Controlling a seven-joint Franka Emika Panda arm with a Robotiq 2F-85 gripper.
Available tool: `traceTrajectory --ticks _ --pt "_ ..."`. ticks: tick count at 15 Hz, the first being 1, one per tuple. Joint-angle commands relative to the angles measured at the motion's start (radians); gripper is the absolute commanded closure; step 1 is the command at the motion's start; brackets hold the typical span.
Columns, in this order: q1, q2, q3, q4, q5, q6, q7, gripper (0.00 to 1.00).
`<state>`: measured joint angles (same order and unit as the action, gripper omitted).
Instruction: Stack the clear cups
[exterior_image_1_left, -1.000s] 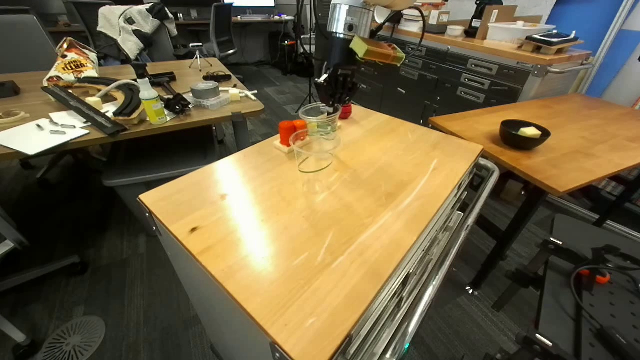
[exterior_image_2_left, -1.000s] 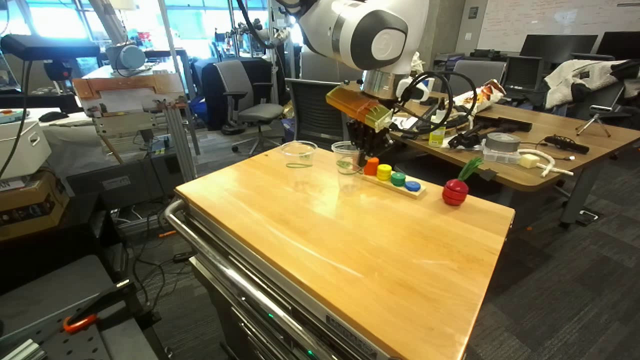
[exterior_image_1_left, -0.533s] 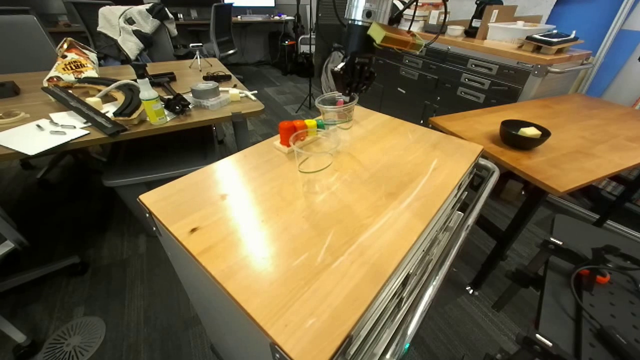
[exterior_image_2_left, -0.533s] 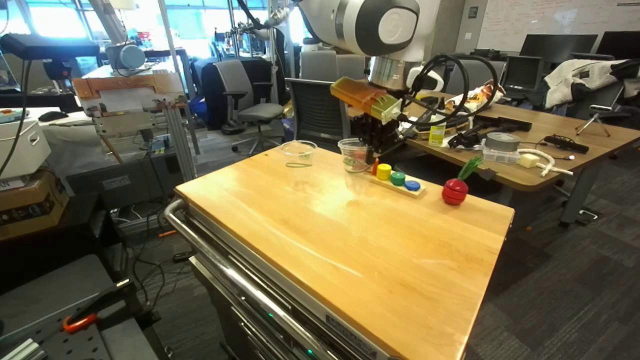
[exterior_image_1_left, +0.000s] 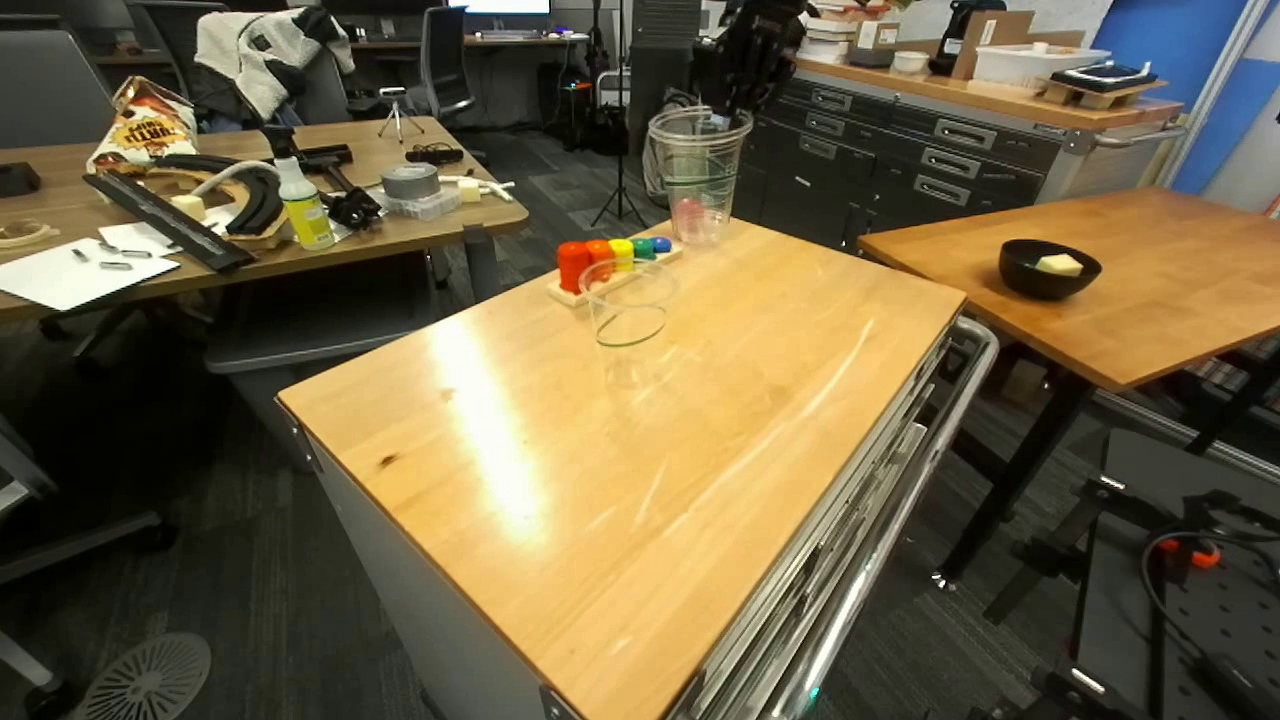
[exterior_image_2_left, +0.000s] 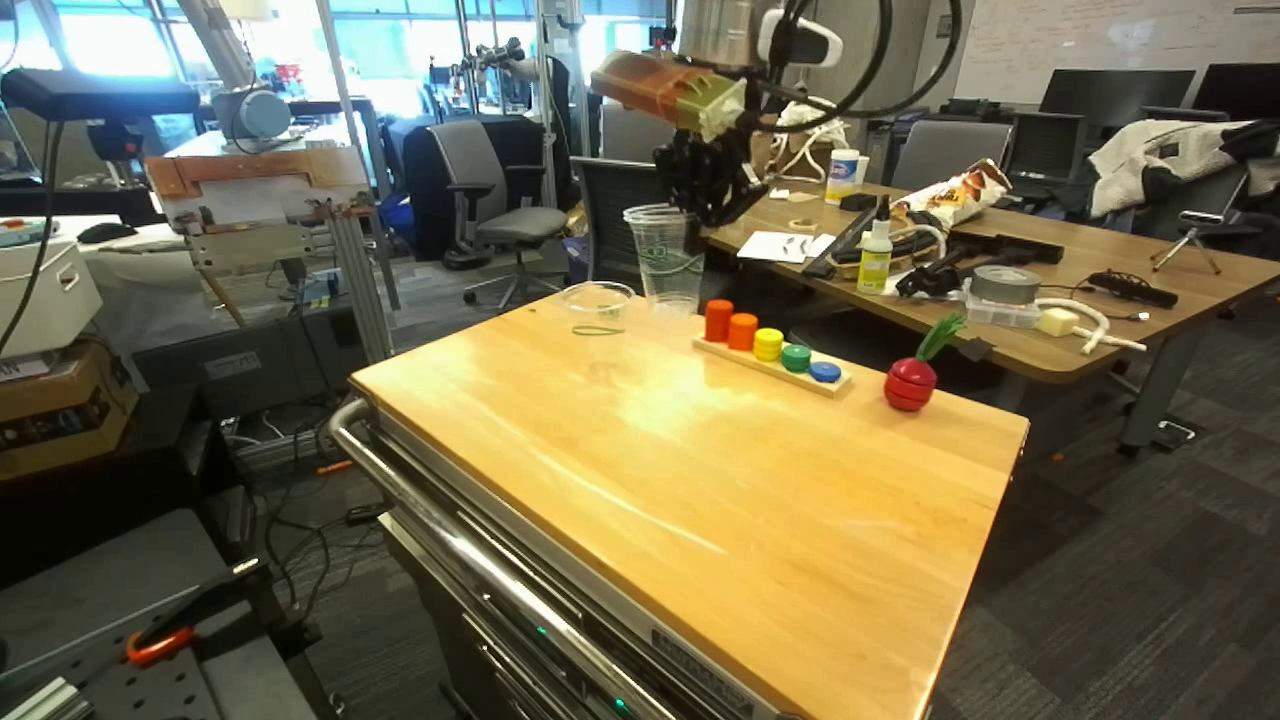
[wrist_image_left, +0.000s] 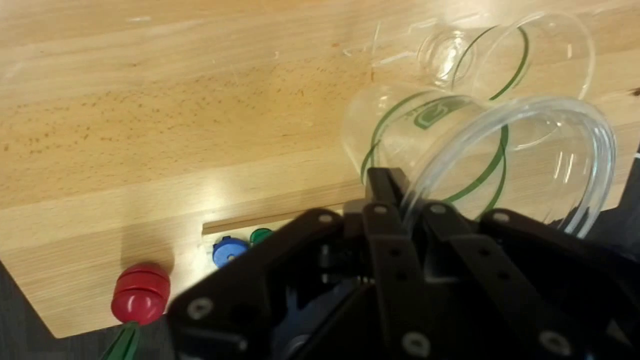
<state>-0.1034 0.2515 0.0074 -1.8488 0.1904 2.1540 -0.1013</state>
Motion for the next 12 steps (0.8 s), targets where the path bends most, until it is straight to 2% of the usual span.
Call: traceTrajectory --ticks 1,6,12 --pt "0.032 -0.173 0.017 -0.171 0.030 0.050 -0.051 0.99" --pt "0.088 -0.290 0.040 -0.287 0.102 0.092 -0.150 0.99" --pt "0.128 -0.258 0.035 -0.325 0.191 0.183 -0.243 0.99"
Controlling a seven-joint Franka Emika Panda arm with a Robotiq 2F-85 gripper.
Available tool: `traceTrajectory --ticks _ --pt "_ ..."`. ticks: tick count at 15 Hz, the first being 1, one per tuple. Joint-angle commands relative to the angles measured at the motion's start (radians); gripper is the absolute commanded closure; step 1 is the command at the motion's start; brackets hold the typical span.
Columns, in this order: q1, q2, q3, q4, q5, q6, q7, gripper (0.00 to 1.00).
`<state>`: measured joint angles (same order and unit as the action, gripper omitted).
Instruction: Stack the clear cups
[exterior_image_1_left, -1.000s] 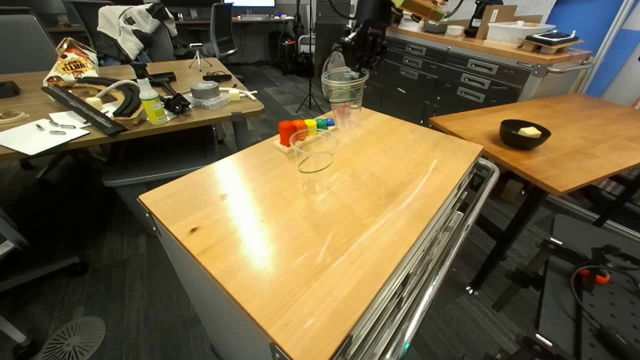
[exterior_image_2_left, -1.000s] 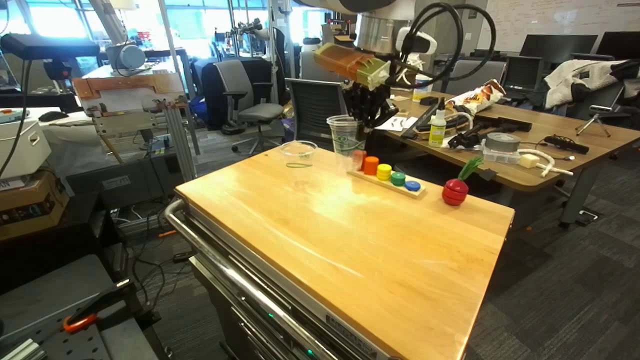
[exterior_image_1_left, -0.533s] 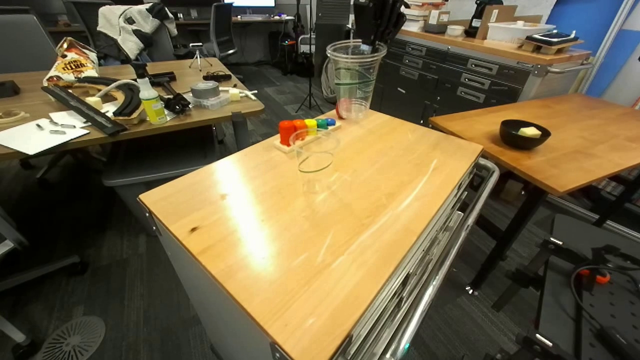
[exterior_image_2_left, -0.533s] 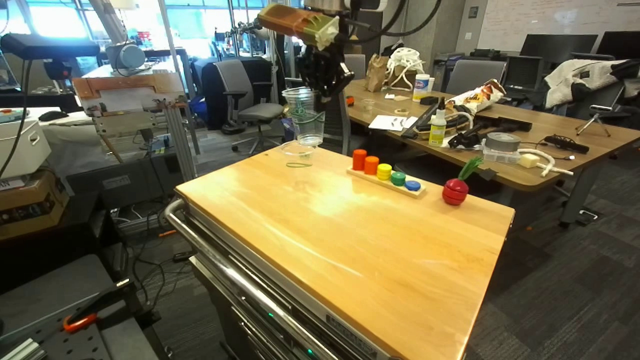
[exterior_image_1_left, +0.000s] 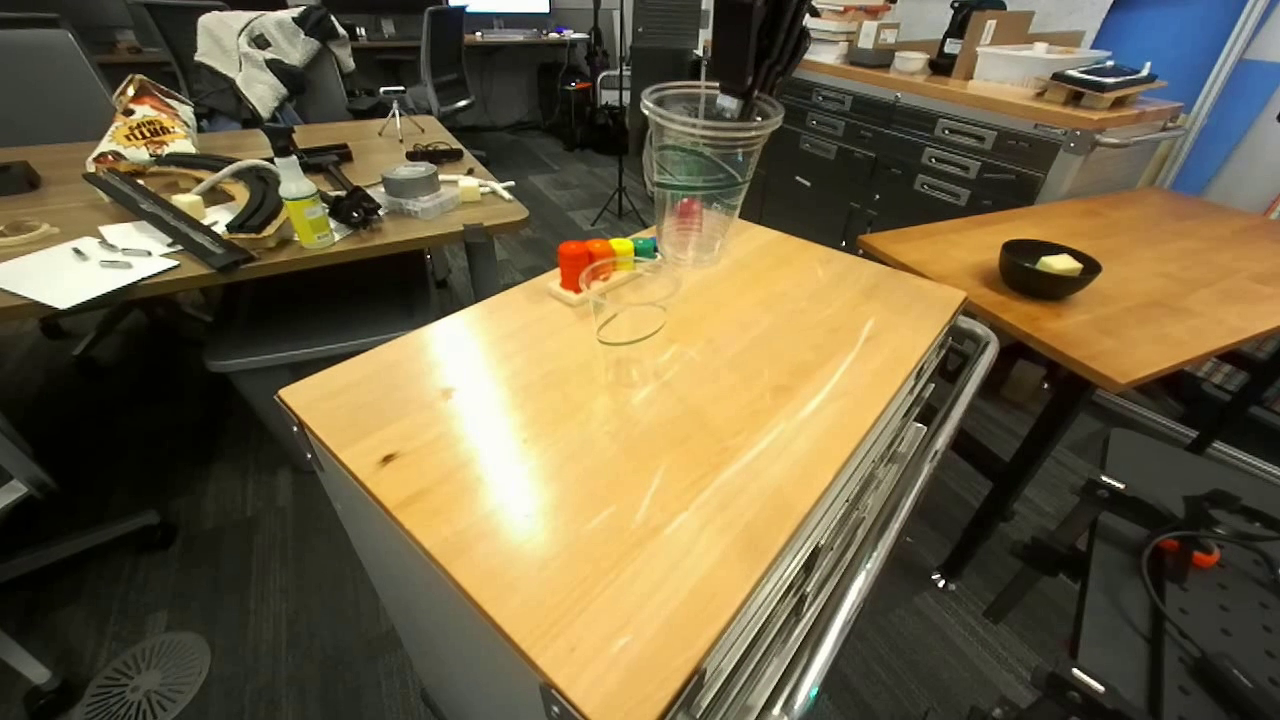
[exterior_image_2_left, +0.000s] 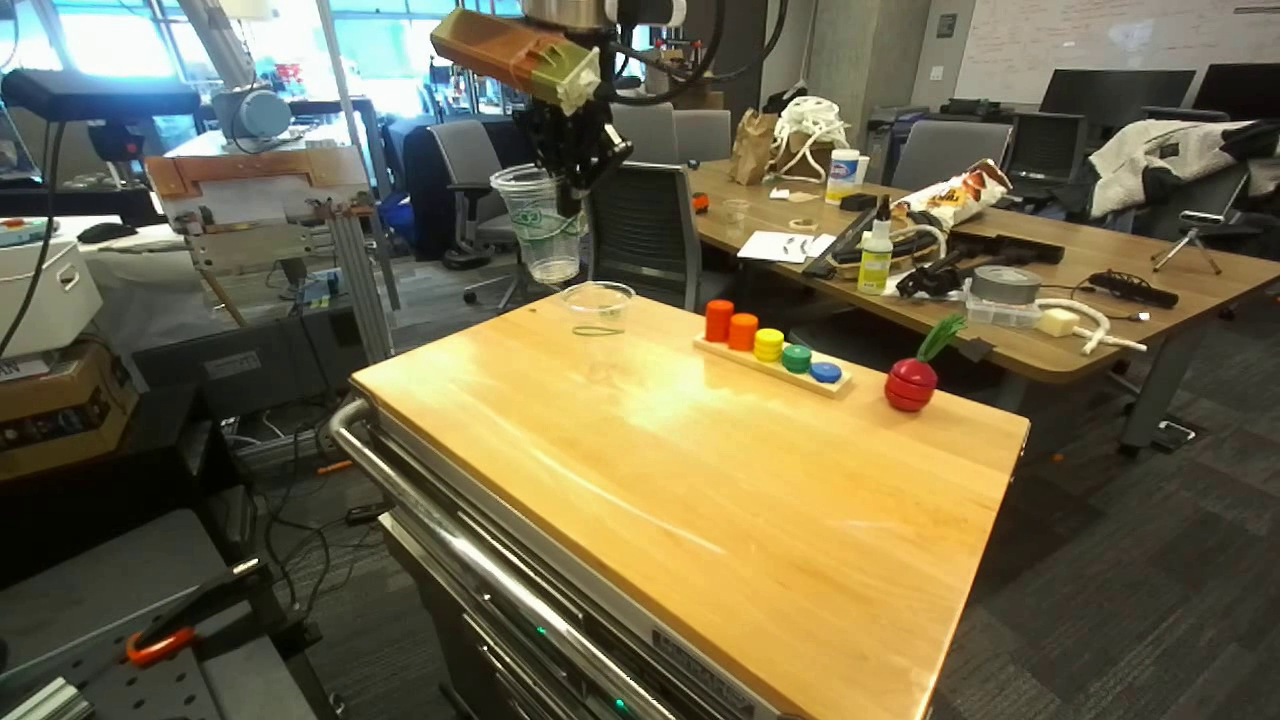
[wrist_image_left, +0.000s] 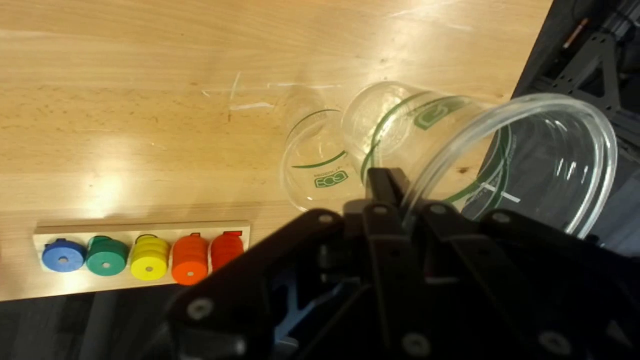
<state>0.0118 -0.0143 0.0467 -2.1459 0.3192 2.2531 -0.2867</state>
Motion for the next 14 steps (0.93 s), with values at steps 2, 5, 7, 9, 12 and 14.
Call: traceTrajectory --ticks 2,5,7,9,12,14 --pt "0.017 0.039 0.000 -0.019 0.098 0.118 -0.081 0.99" --pt "0.016 0.085 0.007 0.011 0.124 0.155 -0.100 0.99" --pt "0.013 0.109 0.012 0.031 0.124 0.171 -0.102 0.99" --pt "0.011 0.127 0.016 0.049 0.113 0.185 -0.096 0.99" --pt "0.007 0.146 0.021 0.081 0.104 0.193 -0.092 0.99" --pt "0.004 0.152 0.021 0.095 0.097 0.192 -0.092 0.99"
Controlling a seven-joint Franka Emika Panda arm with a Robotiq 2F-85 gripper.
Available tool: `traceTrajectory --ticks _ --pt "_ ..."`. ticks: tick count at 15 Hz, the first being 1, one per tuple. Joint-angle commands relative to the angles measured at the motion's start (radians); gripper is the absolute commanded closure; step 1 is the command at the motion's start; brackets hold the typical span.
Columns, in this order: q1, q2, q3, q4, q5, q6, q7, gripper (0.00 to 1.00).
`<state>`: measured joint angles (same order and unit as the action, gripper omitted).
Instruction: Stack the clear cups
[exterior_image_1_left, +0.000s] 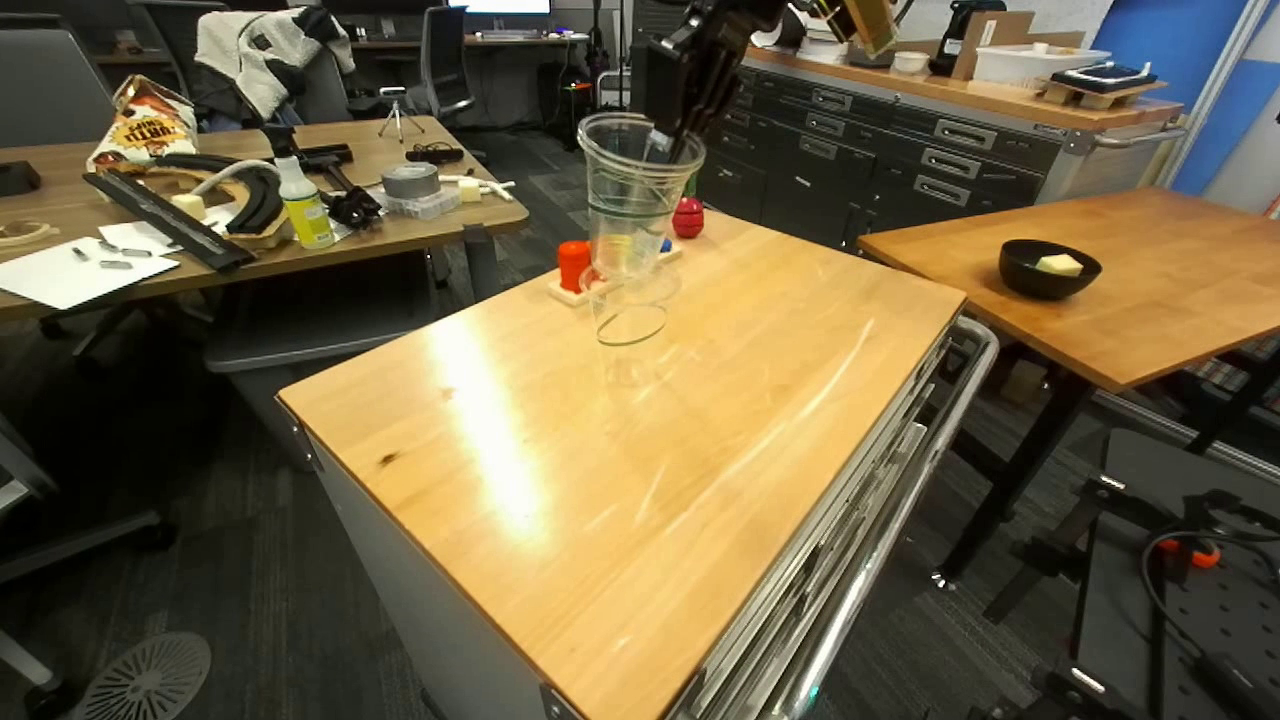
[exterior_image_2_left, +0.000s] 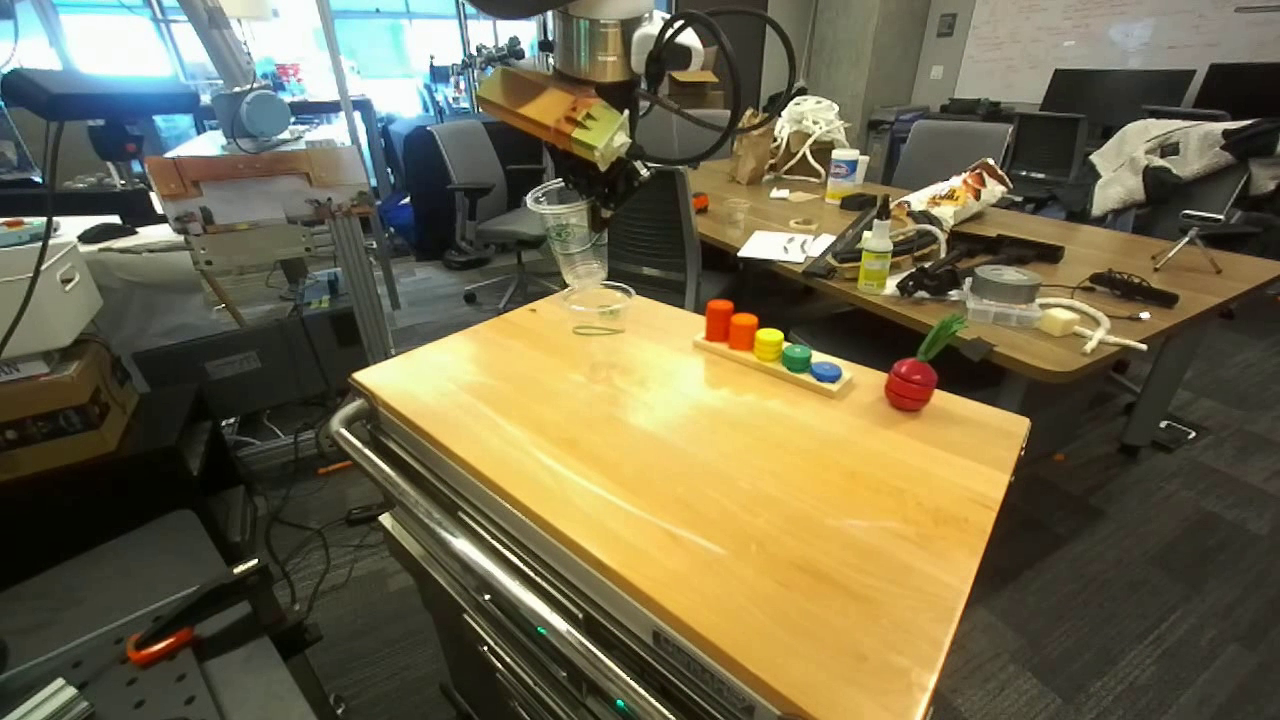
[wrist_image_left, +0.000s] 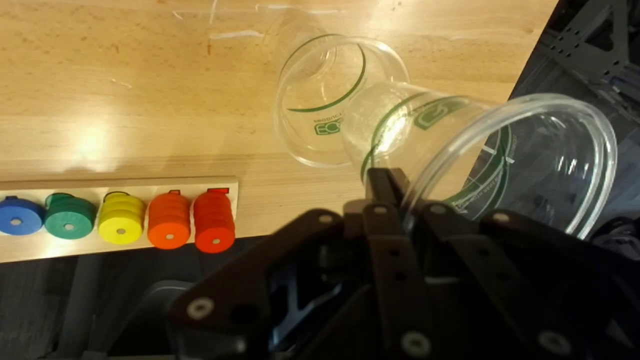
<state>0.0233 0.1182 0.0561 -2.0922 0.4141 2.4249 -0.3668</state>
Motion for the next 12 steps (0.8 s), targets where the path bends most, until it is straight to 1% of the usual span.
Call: traceTrajectory --ticks 1,8,12 --pt "-0.010 0.024 0.010 0.046 -0.002 0.017 -0.014 0.99" --pt "-0.030 0.046 0.005 0.040 -0.013 0.010 -0.015 0.99" --pt "-0.039 0.080 0.007 0.040 -0.019 0.020 -0.013 0.99"
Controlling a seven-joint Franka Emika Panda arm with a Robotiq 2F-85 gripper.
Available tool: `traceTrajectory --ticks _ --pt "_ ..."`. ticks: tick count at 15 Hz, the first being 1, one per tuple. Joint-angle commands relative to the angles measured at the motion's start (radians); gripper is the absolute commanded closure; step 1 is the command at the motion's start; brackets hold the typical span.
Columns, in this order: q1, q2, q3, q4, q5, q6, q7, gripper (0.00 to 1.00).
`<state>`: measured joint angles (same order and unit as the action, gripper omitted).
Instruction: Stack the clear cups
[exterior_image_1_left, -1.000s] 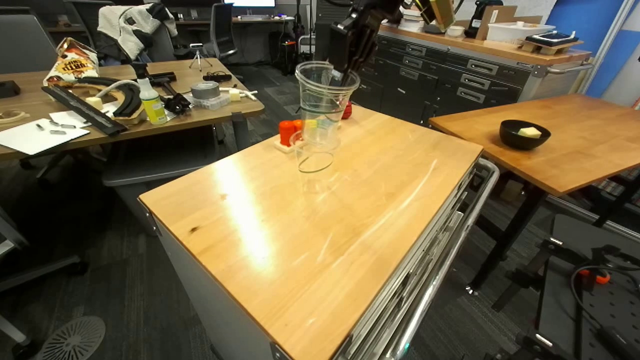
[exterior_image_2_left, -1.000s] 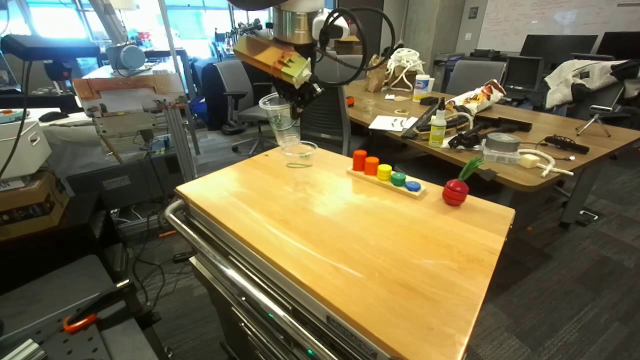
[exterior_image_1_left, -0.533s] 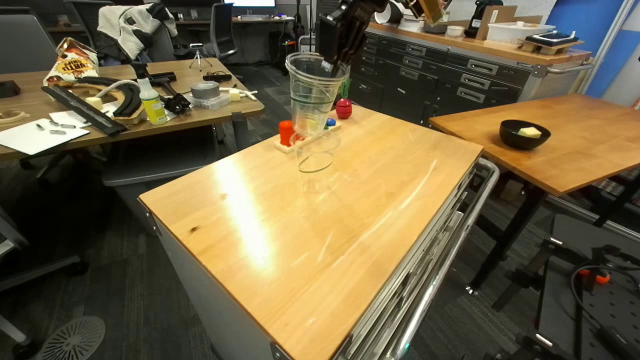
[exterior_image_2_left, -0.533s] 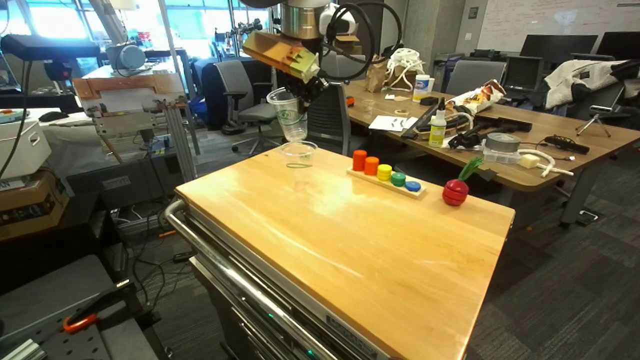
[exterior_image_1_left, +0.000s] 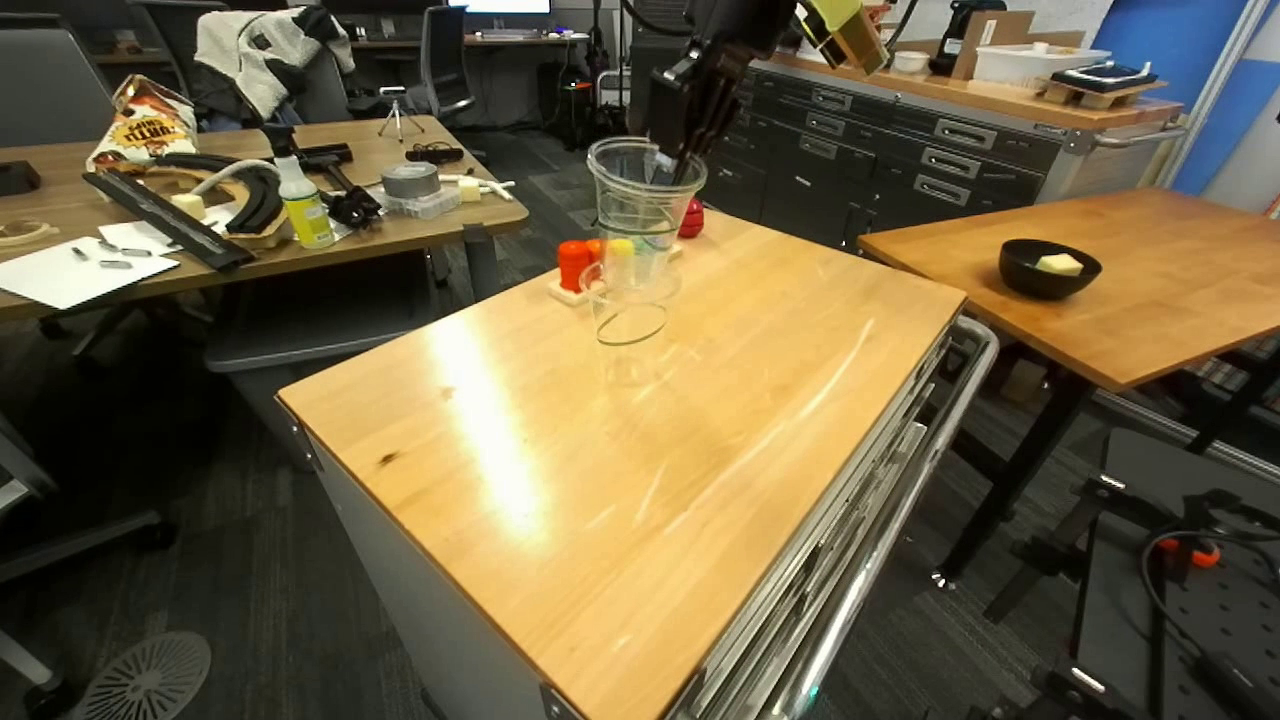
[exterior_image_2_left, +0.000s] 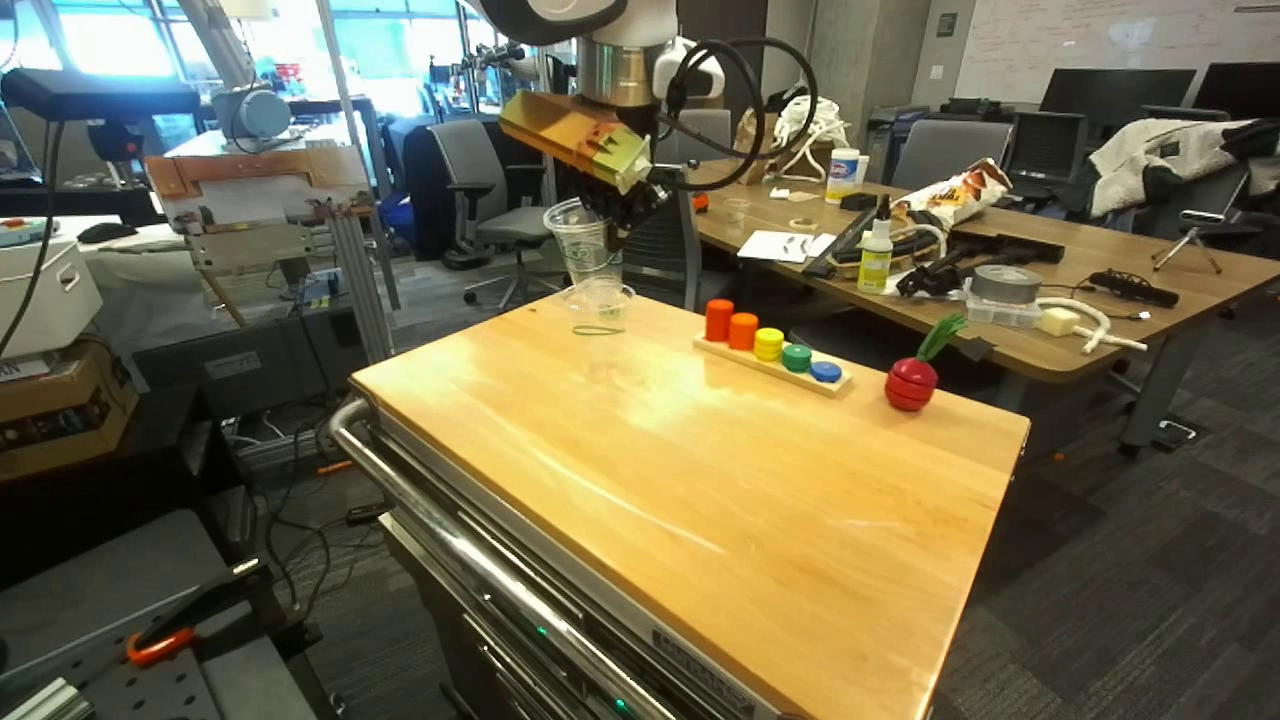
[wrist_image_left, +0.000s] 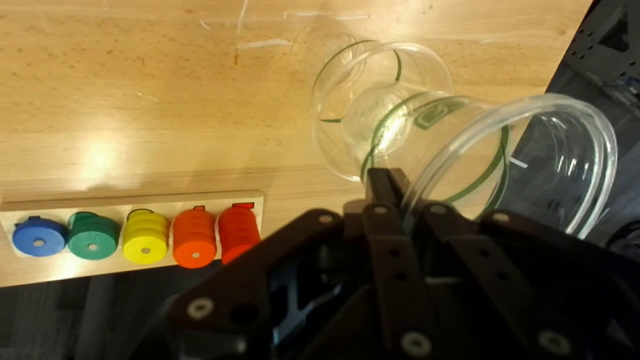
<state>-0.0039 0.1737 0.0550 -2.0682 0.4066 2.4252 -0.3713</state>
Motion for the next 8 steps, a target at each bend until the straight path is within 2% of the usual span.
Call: traceTrajectory --ticks 1,2,3,4,5,8 --pt "-0.014 0.032 0.009 0.019 -0.013 0.017 -0.008 0.99" --pt "-0.016 0.035 0.010 0.017 -0.015 0.015 -0.008 0.99" --pt "-0.018 0.039 0.011 0.018 -0.016 0.013 -0.009 0.70" --pt "-0.019 0.040 0.012 0.018 -0.012 0.013 -0.008 0.70" --pt "-0.021 0.042 0.013 0.018 -0.011 0.011 -0.009 0.65" --pt "-0.022 0.036 0.016 0.016 -0.001 0.017 -0.010 0.40"
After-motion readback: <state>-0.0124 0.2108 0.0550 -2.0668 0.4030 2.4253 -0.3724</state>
